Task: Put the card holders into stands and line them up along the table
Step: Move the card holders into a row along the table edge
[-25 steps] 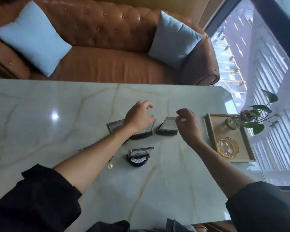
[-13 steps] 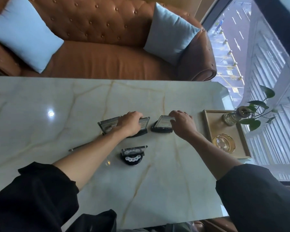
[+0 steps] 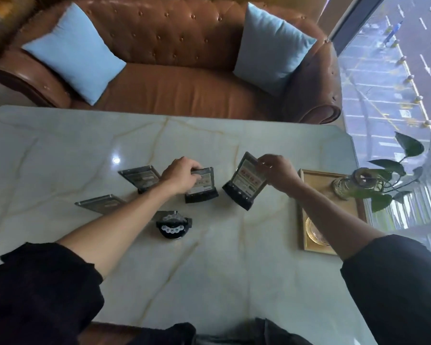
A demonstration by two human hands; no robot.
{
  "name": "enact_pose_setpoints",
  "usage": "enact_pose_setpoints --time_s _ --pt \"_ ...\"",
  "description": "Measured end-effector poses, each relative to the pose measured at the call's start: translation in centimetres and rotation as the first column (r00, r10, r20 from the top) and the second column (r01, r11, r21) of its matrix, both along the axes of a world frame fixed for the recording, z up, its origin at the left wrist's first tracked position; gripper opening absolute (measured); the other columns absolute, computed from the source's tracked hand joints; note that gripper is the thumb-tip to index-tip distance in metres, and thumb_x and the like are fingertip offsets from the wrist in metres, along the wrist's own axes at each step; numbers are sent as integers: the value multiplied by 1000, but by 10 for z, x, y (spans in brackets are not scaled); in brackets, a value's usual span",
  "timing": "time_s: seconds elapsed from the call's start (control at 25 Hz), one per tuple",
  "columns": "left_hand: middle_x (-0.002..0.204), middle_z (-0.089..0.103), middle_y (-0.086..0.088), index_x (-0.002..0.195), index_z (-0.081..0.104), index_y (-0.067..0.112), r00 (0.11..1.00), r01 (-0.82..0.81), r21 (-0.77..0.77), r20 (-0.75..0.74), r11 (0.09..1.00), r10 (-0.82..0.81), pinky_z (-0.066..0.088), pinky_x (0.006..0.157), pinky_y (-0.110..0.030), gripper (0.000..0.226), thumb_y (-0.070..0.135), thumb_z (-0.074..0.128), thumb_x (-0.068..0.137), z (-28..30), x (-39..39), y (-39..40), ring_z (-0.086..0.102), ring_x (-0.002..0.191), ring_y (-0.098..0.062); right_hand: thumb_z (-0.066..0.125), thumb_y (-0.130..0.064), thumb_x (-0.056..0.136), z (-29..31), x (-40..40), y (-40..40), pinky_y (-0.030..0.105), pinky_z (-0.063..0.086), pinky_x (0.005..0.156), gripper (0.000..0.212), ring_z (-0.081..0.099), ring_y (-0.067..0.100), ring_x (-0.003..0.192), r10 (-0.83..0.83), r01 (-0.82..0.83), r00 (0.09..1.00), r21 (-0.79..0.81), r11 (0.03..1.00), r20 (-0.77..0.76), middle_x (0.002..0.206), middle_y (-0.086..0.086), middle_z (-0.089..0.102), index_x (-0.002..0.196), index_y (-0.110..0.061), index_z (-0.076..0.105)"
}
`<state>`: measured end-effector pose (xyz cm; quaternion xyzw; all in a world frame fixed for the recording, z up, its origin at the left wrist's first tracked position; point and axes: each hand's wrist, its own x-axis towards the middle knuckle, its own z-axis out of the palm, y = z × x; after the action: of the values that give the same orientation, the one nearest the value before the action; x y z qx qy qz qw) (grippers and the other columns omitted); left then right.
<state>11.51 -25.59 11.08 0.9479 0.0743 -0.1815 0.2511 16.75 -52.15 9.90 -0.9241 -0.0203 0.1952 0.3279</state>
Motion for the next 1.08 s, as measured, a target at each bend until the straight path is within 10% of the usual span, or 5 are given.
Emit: enact_pose_setpoints --time_s 0.36,0.68,0.92,1.08 --pt "105 74 2 106 75 28 992 121 -8 -19 993 -121 55 82 -39 22 17 63 91 0 -11 -56 66 98 -24 52 -31 97 -1 -21 -44 24 41 49 22 60 16 71 12 -9 999 -110 994 31 97 2 69 110 -23 69" --pt "117 61 0 109 75 31 934 345 101 57 933 -352 44 95 -40 34 8 57 92 -4 -9 -75 54 115 -23 51 -32 90 -5 -53 -49 41 60 64 24 68 26 72 -128 131 991 -180 975 29 81 3 72 92 -20 72" --pt "113 44 -12 105 75 20 944 288 213 100 934 -314 47 84 -43 25 13 55 92 -5 -13 -87 45 108 -35 64 -26 89 -14 -68 -42 42 59 66 58 67 23 73 21 -22 1000 -24 999 -10 91 3 64 138 -44 39" --pt "110 46 -13 103 74 14 938 272 308 128 912 -323 45 85 -43 22 10 57 90 -7 -12 -89 46 104 -36 59 -28 91 -14 -63 -39 39 58 67 19 65 23 71 94 -91 995 -109 990 24 90 1 62 110 -30 64"
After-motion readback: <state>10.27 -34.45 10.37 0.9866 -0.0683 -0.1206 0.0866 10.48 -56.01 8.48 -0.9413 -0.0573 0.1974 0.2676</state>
